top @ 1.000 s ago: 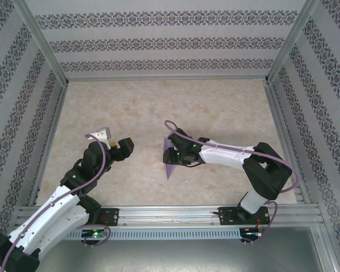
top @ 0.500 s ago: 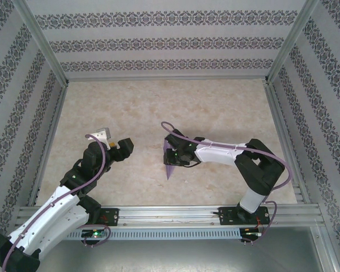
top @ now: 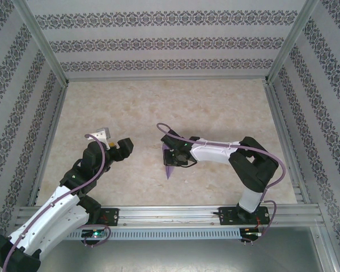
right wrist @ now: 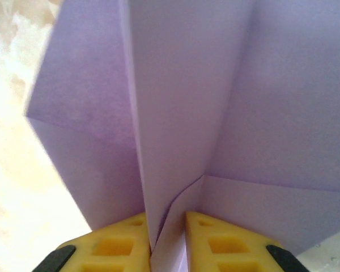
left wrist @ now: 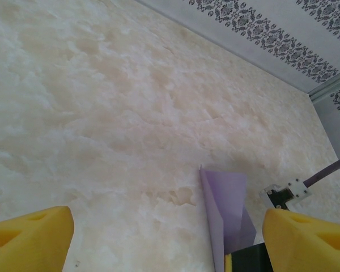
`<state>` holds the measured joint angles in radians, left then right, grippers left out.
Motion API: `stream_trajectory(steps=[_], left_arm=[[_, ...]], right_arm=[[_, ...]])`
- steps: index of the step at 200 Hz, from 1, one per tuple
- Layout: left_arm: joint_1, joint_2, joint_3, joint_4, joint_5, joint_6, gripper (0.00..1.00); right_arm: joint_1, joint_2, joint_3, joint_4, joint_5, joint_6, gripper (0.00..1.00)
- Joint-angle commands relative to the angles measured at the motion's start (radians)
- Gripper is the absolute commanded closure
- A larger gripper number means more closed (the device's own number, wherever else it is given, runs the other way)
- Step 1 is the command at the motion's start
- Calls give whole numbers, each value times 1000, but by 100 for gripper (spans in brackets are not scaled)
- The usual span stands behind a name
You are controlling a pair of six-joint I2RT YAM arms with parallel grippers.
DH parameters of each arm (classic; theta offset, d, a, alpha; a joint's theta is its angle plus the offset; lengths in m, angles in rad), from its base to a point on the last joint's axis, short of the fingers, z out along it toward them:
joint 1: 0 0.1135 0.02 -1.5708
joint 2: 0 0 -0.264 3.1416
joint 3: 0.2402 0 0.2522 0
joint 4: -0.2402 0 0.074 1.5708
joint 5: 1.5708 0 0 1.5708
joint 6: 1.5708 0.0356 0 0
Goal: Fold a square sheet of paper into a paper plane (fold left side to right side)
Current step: Pick up the paper plane at the center of the table, then place the paper plane at the center of the table.
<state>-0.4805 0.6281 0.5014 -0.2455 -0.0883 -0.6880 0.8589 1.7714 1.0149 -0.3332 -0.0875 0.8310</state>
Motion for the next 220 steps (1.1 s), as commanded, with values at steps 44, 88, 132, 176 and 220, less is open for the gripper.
stream_trajectory(steps=[44, 88, 132, 176, 220], left_arm=[[23, -10, 2, -31, 11, 24, 13], [24, -11, 15, -40, 15, 28, 13], [28, -10, 15, -46, 19, 32, 13], [29, -10, 15, -44, 37, 31, 12], [32, 2, 21, -22, 96, 61, 2]], right_arm=[[17, -14, 30, -92, 87, -36, 97], [-10, -105, 59, -234, 155, -113, 100], [-138, -164, 60, -348, 168, -236, 100], [-256, -115, 70, -364, 144, -321, 100], [-296, -42, 84, -338, 121, -349, 100]])
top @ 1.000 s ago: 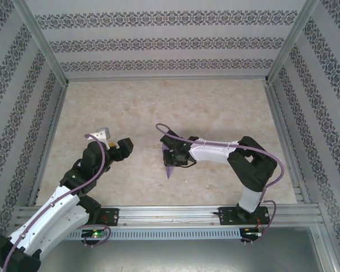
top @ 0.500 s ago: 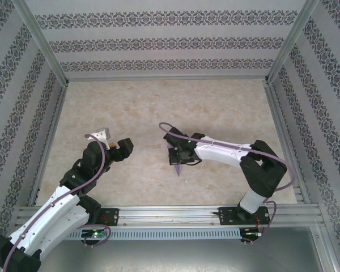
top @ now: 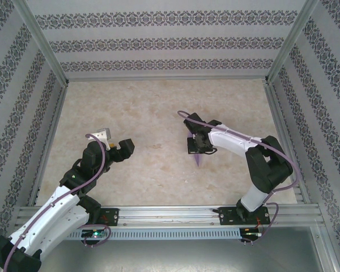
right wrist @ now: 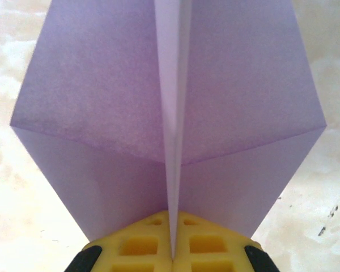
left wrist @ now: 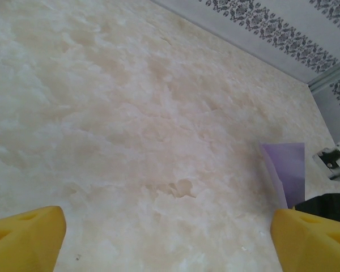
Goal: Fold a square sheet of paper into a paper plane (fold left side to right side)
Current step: Place the paper plane at the center of the table.
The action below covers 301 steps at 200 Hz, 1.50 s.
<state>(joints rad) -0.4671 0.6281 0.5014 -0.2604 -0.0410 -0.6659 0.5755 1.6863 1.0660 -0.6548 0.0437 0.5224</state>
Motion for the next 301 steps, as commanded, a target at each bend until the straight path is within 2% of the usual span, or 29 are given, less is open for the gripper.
stream_trajectory(steps=[1, 46, 114, 180, 240, 301], left_arm=[[19, 2, 20, -7, 52, 39, 1], [23, 31, 36, 5, 115, 63, 0], [23, 35, 30, 9, 116, 53, 0], [25, 31, 38, -8, 107, 61, 0], [27, 30, 46, -31, 81, 54, 0], [30, 39, 54, -40, 75, 55, 0]], right_arm=[[-12, 45, 33, -16, -11, -40, 100], [-20, 101, 41, 17, -28, -35, 97], [-20, 110, 19, 46, -23, -13, 83], [-19, 128, 5, 76, -25, 8, 79], [-20, 152, 8, 109, 19, 45, 72], [-15, 225, 123, 97, 96, 48, 62]])
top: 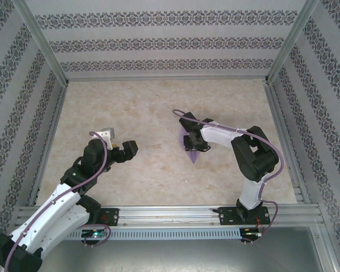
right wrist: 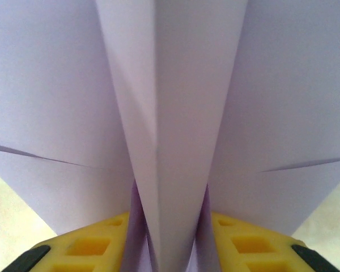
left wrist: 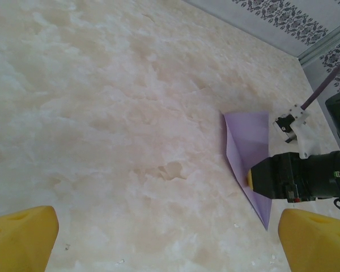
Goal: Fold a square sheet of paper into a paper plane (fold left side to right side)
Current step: Place the paper plane at the center of the table.
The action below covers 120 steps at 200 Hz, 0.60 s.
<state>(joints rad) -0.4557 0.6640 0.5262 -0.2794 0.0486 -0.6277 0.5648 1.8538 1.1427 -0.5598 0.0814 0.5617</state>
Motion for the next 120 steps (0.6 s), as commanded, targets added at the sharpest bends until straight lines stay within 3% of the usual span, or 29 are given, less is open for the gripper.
stream_trajectory(steps=[1, 54, 120], left_arm=[[19, 3, 29, -21, -15, 17, 0], [23, 26, 36, -18, -5, 16, 0], [25, 36, 39, -15, 2, 10, 0]], right_arm=[[-4, 60, 50, 1, 58, 9, 62], [-19, 134, 169, -28, 59, 4, 61], [-13, 98, 176, -34, 41, 13, 61]])
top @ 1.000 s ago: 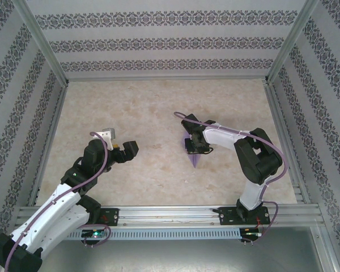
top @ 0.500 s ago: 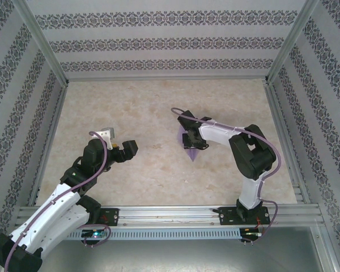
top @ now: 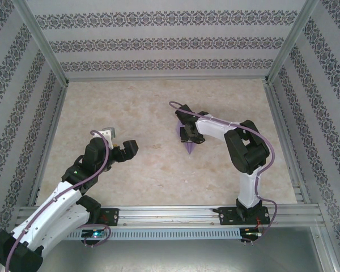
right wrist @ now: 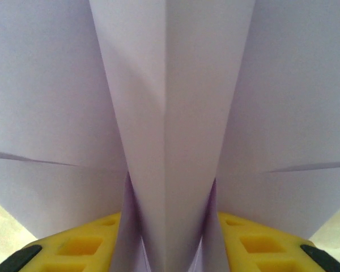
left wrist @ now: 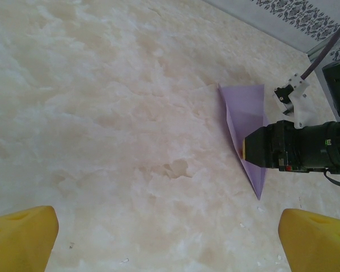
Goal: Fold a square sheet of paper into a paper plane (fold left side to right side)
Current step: Place the paper plane at the center of the table.
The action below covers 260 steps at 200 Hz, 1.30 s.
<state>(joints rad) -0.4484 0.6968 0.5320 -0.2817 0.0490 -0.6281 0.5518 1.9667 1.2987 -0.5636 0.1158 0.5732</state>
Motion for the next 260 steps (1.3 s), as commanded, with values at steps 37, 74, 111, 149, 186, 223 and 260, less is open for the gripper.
stream_trajectory(steps=[37, 74, 111, 149, 186, 223, 260], left_arm=[[18, 6, 34, -13, 3, 9, 1], [19, 9, 37, -8, 5, 9, 0], [20, 11, 50, -11, 7, 16, 0], [24, 11, 58, -14, 8, 15, 0], [46, 20, 83, -22, 14, 1, 0], [92, 43, 123, -65, -20, 43, 0], [203, 63, 172, -111, -58, 131, 0]], right_arm=[[2, -36, 10, -32, 0, -6, 62], [7, -58, 1, -38, 2, -14, 62], [10, -77, -8, -46, -10, -25, 59], [18, -121, -24, -57, -4, -22, 56], [25, -215, -57, -79, 5, -15, 51], [26, -405, -155, -76, 25, -36, 37], [-16, -623, -267, -73, 71, -84, 17]])
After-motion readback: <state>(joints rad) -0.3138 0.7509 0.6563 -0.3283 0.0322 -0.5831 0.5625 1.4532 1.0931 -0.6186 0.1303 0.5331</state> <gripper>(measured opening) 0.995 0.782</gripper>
